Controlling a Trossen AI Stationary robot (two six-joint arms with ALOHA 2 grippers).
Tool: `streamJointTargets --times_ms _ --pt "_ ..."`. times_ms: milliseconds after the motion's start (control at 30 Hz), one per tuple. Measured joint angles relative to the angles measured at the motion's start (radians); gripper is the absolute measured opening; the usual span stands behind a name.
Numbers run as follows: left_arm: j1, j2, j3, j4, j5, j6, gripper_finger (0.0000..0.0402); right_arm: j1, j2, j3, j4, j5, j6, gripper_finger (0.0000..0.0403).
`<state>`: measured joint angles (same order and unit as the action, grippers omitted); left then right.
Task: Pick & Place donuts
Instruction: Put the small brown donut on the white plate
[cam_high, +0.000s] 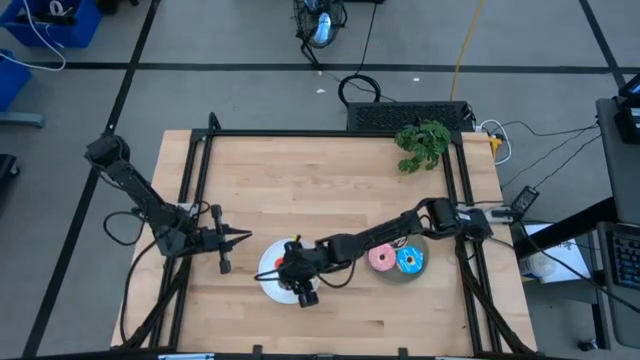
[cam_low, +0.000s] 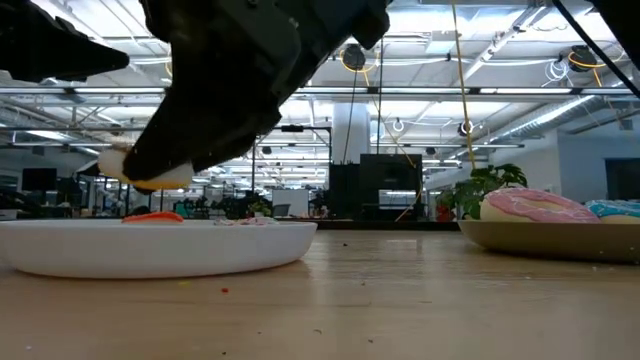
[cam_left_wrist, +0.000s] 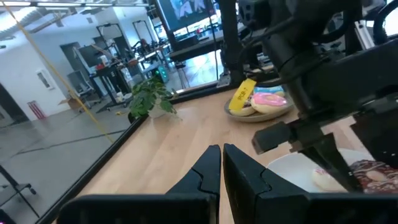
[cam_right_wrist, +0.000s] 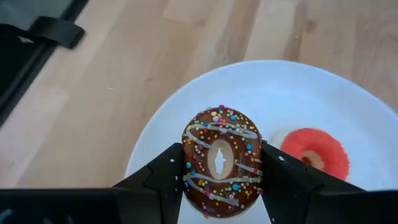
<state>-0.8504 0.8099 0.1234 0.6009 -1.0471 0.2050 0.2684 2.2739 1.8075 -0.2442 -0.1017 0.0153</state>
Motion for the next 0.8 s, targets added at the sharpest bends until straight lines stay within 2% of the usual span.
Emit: streamJointTargets --times_ms 800 --pt "-0.004 0.000 0.000 0.002 -0.009 0.015 0.0026 0.014 -0.001 0.000 0.069 0.027 0.025 0.0169"
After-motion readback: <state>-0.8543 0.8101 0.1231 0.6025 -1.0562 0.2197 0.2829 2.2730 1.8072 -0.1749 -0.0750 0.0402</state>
